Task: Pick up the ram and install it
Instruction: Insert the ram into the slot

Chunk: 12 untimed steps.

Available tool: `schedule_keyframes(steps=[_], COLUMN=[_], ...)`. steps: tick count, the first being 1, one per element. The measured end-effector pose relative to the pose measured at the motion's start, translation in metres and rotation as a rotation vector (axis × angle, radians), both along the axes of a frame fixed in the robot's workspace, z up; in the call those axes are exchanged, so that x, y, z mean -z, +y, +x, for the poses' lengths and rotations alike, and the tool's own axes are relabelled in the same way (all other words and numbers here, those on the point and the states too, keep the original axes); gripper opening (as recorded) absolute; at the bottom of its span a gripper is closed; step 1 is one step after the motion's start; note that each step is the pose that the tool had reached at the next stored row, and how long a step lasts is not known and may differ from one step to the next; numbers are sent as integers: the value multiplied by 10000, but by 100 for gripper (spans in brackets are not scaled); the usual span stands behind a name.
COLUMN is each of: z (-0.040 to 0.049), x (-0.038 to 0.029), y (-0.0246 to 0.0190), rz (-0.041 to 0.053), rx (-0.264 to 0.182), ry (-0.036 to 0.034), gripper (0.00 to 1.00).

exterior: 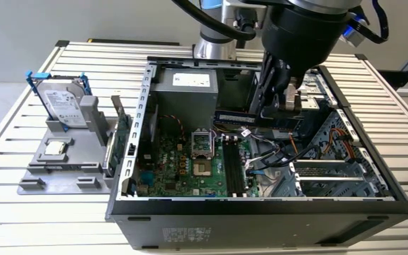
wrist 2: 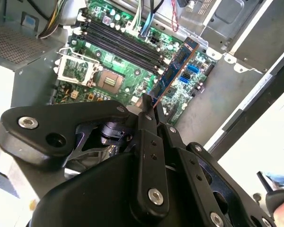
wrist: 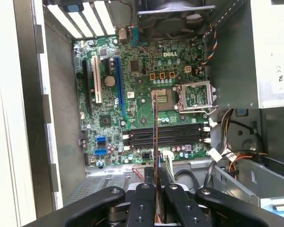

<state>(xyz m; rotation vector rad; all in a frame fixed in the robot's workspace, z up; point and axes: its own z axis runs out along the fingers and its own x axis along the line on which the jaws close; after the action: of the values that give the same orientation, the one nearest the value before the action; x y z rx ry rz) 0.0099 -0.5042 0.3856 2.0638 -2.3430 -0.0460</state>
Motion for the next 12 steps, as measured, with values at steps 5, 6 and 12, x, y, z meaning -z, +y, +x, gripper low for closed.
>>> schedule_keyframes(steps=[5, 6, 12], z=[0, 0, 0], x=[0, 0, 0], y=[0, 0, 0], rz=[1, 1, 0], rx=[206, 238, 530], ry=[0, 0, 0], gripper=[0, 0, 0])
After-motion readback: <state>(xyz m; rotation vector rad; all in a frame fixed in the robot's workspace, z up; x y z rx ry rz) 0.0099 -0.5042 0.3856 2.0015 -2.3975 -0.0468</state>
